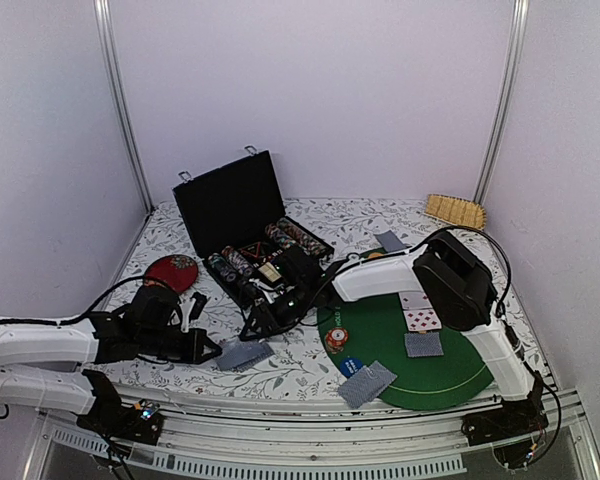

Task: Distribute texas hold em gaming equipment
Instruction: Pick up the poker card from the face-down deck piles, then place the poker card in the face-down deck piles.

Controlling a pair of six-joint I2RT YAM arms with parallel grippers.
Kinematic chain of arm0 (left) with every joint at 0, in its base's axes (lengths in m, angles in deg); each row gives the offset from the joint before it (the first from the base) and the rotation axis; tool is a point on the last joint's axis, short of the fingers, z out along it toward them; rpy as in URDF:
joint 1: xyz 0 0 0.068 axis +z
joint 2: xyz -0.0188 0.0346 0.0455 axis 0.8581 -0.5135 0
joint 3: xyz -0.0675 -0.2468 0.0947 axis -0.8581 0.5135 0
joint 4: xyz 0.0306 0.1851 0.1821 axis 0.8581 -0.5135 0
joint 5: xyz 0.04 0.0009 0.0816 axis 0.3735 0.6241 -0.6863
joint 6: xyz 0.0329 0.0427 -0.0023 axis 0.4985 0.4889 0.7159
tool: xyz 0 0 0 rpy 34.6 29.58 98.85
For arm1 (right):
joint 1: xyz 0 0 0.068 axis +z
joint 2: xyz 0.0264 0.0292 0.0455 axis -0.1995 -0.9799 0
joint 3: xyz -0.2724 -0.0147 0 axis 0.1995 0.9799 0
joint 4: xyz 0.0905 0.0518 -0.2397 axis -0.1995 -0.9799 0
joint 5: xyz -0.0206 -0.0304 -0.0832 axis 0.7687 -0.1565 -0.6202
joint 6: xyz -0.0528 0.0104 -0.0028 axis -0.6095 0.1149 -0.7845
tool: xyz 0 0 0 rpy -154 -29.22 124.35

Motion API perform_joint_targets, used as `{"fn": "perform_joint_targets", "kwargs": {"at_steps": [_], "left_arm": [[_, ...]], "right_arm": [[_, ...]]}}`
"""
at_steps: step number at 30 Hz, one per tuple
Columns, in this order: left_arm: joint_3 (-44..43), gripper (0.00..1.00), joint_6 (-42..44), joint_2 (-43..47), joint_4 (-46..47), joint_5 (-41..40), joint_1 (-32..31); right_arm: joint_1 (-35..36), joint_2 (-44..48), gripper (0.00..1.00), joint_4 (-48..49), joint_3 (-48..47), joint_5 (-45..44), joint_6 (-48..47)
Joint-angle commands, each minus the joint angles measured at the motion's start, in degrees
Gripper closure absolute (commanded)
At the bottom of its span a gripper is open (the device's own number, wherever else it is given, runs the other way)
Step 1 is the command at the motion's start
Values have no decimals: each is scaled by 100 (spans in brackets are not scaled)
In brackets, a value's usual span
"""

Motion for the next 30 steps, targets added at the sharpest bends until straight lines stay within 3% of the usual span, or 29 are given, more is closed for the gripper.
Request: {"fn": "perform_joint_targets", "kwargs": {"at_steps": [1, 10, 19, 24, 30], "left_arm": [[-196, 100, 174, 363, -410, 65, -49], [-129, 100, 304, 516, -461, 176, -45], [-16, 99, 399, -102, 65, 132, -47], [-50, 86, 397, -110, -74, 8, -38], [-76, 77, 344, 90, -442, -177, -35]], "right_arm": [[-42, 275, 48, -407, -65, -365, -258], [-129, 750, 43, -399, -55, -322, -429], [-118, 834, 43, -401, 32, -164, -431], [-120, 883, 43, -353, 130, -141, -427], [-114, 924, 44, -235, 184, -102, -367]]}}
